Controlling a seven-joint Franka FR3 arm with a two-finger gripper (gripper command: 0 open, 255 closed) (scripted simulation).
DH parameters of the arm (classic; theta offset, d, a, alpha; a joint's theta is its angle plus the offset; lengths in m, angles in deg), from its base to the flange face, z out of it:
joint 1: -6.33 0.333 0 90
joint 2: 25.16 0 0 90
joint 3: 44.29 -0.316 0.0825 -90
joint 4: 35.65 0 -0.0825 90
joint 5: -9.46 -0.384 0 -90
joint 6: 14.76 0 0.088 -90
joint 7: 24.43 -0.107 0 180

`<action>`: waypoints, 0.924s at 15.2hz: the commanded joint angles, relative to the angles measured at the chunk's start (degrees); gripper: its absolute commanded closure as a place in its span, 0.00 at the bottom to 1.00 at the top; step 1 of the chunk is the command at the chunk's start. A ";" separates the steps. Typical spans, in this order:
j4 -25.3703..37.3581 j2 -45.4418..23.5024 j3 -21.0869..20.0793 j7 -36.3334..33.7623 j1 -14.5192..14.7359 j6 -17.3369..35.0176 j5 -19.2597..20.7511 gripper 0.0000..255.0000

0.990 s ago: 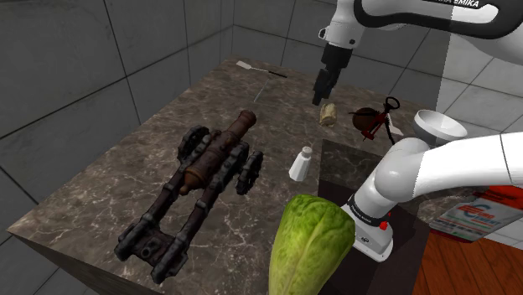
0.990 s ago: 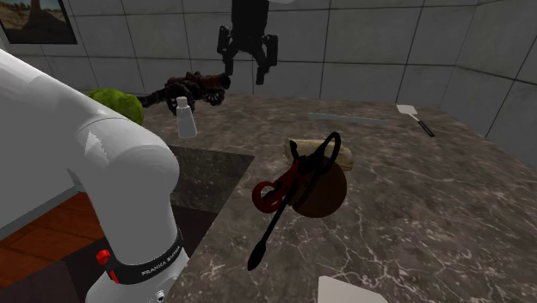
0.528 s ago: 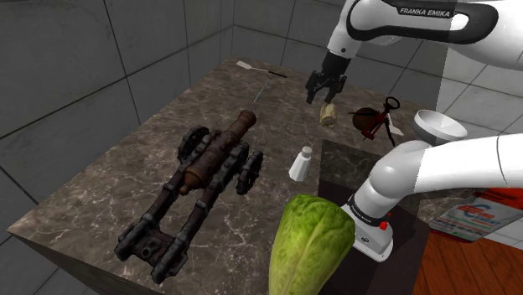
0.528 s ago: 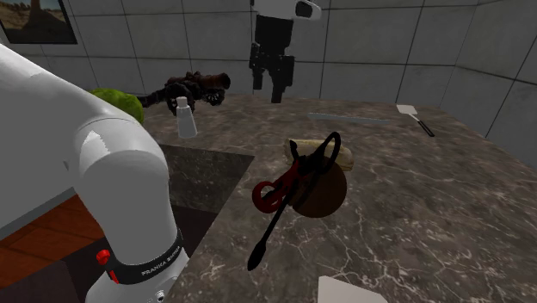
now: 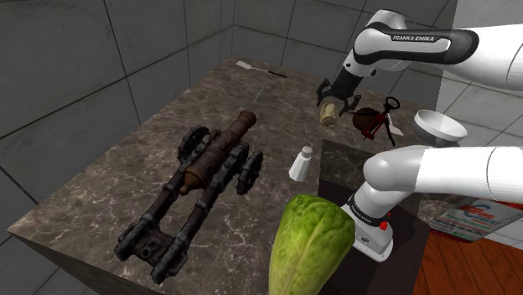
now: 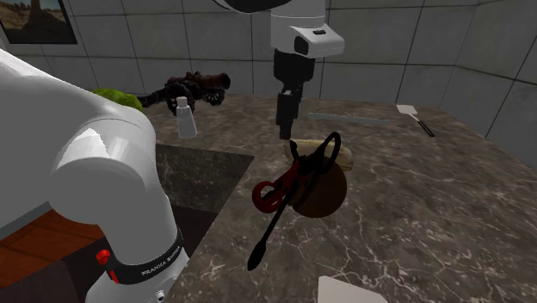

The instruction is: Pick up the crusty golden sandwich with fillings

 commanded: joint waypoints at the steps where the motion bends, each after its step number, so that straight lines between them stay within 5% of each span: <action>1: -2.70 1.50 -0.50 -6.03 -3.43 2.25 -0.31 0.00; 10: -7.68 -0.18 -0.61 -5.03 -3.21 8.85 -0.94 0.00; 11: -7.56 -0.27 -0.52 -4.94 -3.27 8.80 -0.87 1.00; 14: -7.50 -0.34 -0.50 -4.92 -3.28 8.81 -0.86 1.00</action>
